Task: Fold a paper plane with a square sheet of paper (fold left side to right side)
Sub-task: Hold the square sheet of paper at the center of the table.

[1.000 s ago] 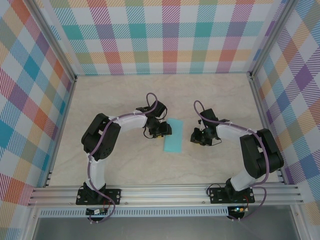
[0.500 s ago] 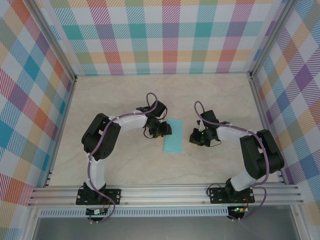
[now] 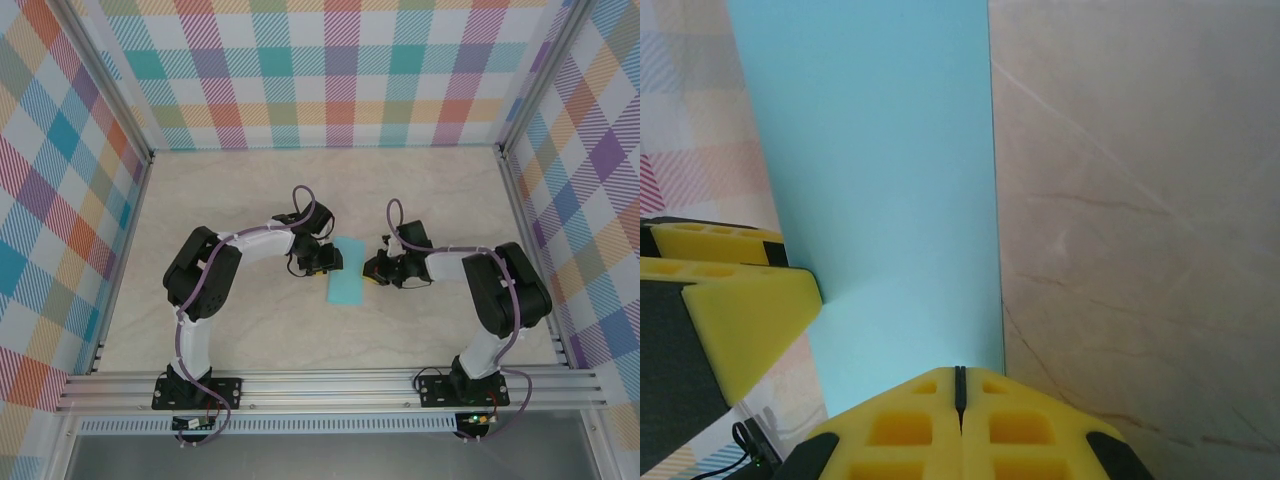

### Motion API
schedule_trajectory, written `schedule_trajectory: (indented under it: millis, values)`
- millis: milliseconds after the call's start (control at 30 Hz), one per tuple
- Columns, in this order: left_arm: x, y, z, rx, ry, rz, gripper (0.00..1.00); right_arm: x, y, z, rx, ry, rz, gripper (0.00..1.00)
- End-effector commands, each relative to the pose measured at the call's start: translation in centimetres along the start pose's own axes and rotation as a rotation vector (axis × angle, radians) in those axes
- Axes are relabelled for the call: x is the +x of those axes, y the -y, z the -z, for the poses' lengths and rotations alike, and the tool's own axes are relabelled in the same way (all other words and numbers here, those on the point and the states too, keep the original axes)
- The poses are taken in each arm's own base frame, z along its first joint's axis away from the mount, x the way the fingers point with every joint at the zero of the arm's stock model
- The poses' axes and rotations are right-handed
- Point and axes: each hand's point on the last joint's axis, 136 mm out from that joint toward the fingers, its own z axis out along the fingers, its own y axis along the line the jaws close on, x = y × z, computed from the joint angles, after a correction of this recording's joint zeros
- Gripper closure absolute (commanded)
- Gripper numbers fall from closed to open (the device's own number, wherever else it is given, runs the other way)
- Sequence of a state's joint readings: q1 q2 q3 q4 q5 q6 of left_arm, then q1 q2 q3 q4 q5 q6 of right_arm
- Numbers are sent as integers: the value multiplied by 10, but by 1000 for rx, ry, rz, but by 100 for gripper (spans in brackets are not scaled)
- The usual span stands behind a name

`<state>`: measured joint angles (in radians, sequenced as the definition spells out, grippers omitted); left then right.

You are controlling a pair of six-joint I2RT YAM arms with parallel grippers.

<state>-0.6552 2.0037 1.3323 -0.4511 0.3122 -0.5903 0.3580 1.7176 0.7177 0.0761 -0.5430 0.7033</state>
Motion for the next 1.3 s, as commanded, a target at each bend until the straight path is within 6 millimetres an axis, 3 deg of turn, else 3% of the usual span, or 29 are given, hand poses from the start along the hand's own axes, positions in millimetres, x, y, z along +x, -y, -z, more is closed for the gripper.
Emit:
schedule_trajectory:
  millis: [0, 433, 833, 900, 1000, 1133, 1267]
  values:
    - [9, -10, -23, -48, -29, 2, 57, -5, -9, -5, -27, -13, 20, 100]
    - [5, -6, -13, -45, -6, -7, 57, 9, 33, -14, 187, -81, -27, 100]
    - [-13, 14, 48, -15, 147, -58, 44, 18, 55, -14, 272, -104, -46, 100]
    - [-14, 20, 54, 14, 167, -67, 48, 19, 56, -14, 273, -106, -44, 100]
    - [-13, 38, 54, 113, 158, -86, 60, 19, 56, -15, 274, -109, -43, 100]
    - [-10, 69, 39, 276, 96, -109, 72, 19, 56, -15, 279, -108, -43, 100]
    - [-8, 76, 19, 331, 43, -105, 77, 20, 58, -14, 288, -111, -42, 100]
